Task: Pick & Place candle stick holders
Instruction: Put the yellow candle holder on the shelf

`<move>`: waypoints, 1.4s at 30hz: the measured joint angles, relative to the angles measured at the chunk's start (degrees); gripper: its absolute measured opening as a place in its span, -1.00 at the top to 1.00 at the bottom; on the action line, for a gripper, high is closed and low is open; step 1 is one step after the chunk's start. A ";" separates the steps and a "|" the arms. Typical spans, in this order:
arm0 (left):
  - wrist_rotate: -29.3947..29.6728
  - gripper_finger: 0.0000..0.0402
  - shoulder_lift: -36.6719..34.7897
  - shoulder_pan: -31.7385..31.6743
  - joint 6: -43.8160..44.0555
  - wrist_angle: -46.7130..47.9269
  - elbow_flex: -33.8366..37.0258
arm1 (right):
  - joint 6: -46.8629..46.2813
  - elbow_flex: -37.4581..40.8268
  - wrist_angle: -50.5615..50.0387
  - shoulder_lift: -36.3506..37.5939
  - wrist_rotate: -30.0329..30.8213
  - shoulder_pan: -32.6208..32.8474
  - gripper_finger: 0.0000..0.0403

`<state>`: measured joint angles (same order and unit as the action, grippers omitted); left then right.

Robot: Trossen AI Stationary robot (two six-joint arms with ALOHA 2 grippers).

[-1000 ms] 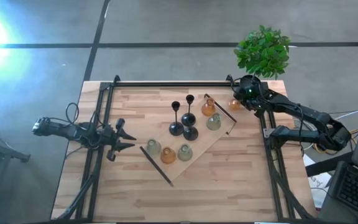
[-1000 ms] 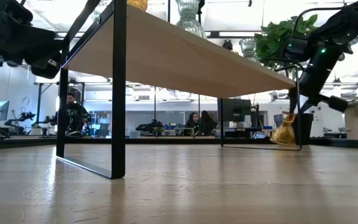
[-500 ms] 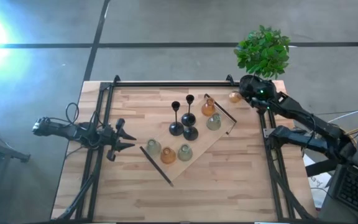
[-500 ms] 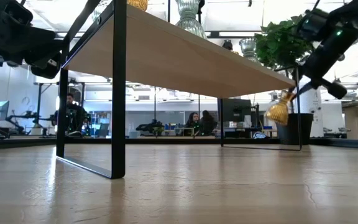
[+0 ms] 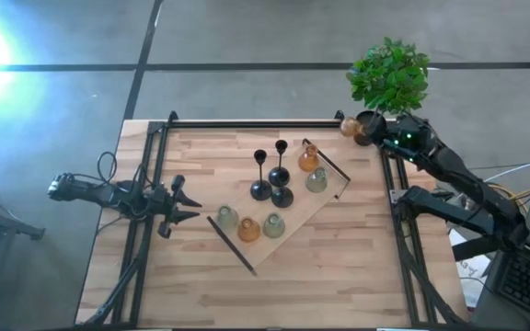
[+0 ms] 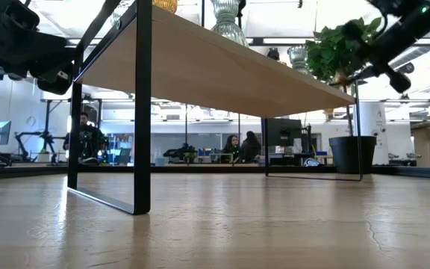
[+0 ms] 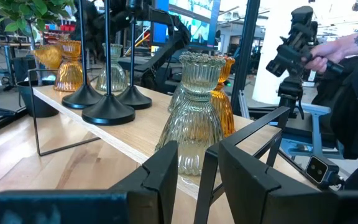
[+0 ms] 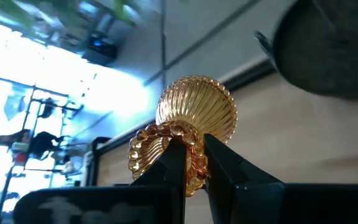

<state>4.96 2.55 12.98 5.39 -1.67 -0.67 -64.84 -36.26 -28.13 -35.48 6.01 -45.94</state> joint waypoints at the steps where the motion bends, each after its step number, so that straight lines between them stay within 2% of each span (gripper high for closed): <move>1: 0.00 0.40 0.02 0.00 0.00 0.00 0.00 | 0.75 -0.59 -0.03 0.38 -0.10 0.13 0.88; 11: 0.01 0.40 0.00 -0.01 0.00 0.00 0.00 | 5.56 -6.80 -0.57 3.26 -3.03 5.93 0.88; 17: 0.00 0.40 0.01 -0.01 0.00 0.00 0.00 | 9.32 -11.25 -0.88 5.53 -3.04 12.27 0.88; 21: 0.00 0.40 0.00 0.01 0.00 0.00 0.00 | 15.12 -14.94 -0.83 6.17 -3.37 17.15 0.88; 31: 0.00 0.40 0.01 -0.01 0.00 0.00 0.00 | 28.70 -24.44 -1.66 2.99 -15.81 31.32 0.88; 36: -0.01 0.40 0.00 -0.01 0.00 0.00 0.00 | 31.60 -30.66 -12.03 -3.13 -19.16 38.98 0.88; 42: -0.01 0.40 0.00 -0.01 0.00 0.00 0.00 | 31.06 -38.66 -27.11 -12.58 -16.69 50.23 0.88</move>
<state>4.95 2.55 12.97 5.39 -1.67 -0.67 -33.77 -74.92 -55.24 -48.06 -10.68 4.29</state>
